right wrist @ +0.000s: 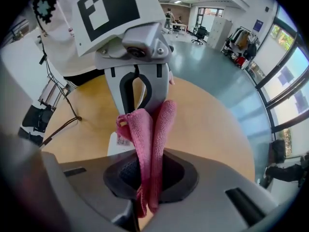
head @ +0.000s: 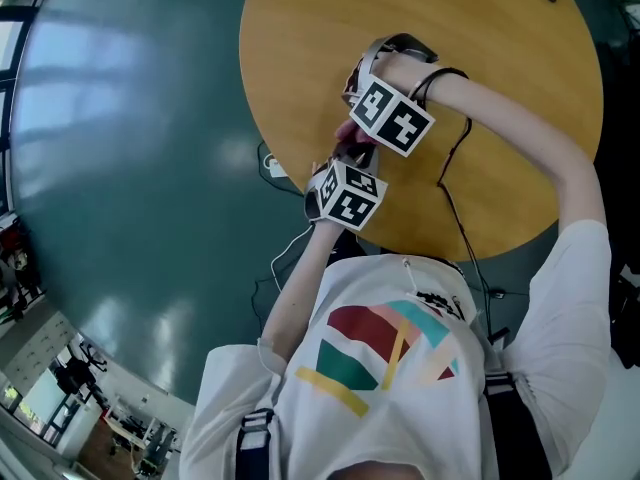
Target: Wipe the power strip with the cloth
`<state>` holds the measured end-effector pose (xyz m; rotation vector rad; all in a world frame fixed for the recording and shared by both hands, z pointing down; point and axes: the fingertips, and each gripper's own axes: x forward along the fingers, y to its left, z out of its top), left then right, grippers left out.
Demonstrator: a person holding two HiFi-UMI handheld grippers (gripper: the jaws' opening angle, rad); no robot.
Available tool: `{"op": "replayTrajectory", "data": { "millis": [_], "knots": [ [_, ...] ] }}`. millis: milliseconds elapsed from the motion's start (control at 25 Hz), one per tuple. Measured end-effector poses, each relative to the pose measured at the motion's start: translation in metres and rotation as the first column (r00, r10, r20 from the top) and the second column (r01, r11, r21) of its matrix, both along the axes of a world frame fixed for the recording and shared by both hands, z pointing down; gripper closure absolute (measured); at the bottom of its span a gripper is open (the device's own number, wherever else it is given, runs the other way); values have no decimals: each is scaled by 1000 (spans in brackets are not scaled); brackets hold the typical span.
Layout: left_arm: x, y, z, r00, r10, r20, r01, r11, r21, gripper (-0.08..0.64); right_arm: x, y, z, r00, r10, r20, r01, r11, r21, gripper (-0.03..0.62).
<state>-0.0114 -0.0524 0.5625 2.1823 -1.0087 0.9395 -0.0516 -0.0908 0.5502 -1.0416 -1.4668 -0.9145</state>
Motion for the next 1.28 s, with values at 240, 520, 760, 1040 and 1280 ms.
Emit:
{"op": "replayTrajectory", "data": {
  "millis": [240, 520, 760, 1040, 1280],
  "knots": [
    [0, -1, -2, 1000, 10, 2, -10, 1000, 3, 517, 15, -4, 2, 998, -38, -43, 39, 999, 21, 552],
    [1, -2, 2, 1000, 5, 10, -5, 1000, 8, 517, 45, -57, 4, 995, -57, -82, 71, 982, 173, 554],
    [3, -1, -1, 1000, 4, 14, -5, 1000, 3, 517, 67, -99, -1, 997, -15, -82, 36, 965, 258, 554],
    [3, -2, 1, 1000, 4, 22, -4, 1000, 0, 517, 85, -130, -3, 997, 33, -77, -6, 942, 335, 554],
    [2, -2, 3, 999, 10, 30, -10, 1000, -1, 517, 59, -170, -32, 769, 575, 279, -622, 774, 118, 552]
  ]
}}
